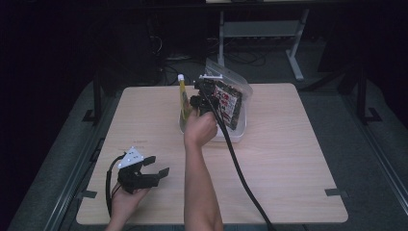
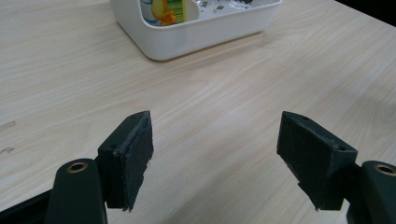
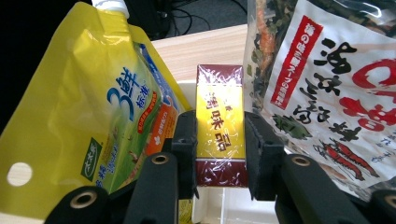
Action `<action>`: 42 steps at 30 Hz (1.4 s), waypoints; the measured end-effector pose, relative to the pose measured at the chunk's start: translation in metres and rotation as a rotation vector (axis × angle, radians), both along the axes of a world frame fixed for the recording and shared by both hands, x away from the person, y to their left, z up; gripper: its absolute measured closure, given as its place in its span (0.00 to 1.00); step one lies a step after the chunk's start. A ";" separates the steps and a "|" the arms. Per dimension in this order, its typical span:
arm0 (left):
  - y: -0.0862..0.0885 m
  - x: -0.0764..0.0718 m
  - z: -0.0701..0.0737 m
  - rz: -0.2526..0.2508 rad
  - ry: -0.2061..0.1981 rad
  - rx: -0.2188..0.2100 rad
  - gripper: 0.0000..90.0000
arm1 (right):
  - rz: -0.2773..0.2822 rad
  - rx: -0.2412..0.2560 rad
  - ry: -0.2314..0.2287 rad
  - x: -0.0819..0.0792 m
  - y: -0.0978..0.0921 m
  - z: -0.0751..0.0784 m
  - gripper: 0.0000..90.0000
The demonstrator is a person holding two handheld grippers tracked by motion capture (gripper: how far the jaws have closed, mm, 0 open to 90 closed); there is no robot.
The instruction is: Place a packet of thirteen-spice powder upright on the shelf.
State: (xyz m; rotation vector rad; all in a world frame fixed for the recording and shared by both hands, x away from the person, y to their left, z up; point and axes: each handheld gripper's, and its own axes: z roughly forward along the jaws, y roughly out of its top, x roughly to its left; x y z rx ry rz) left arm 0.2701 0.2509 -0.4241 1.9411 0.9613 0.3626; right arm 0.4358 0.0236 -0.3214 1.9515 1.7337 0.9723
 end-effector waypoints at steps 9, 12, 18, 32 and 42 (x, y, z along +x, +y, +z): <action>0.000 0.000 0.000 0.002 0.003 -0.004 0.29 | 0.040 -0.002 0.027 0.007 0.004 -0.008 0.72; 0.000 0.000 0.000 0.000 0.001 -0.001 0.29 | 0.069 0.015 0.042 0.010 0.002 -0.009 0.70; -0.001 0.000 0.000 -0.002 0.000 0.005 0.29 | 0.130 0.051 0.043 0.012 -0.002 -0.008 0.65; -0.001 0.000 -0.002 -0.007 0.003 0.013 0.29 | 0.253 0.143 -0.015 -0.001 -0.018 0.001 0.53; 0.001 -0.001 -0.002 -0.003 0.005 0.019 0.29 | 0.387 0.173 -0.025 -0.023 -0.016 -0.003 0.52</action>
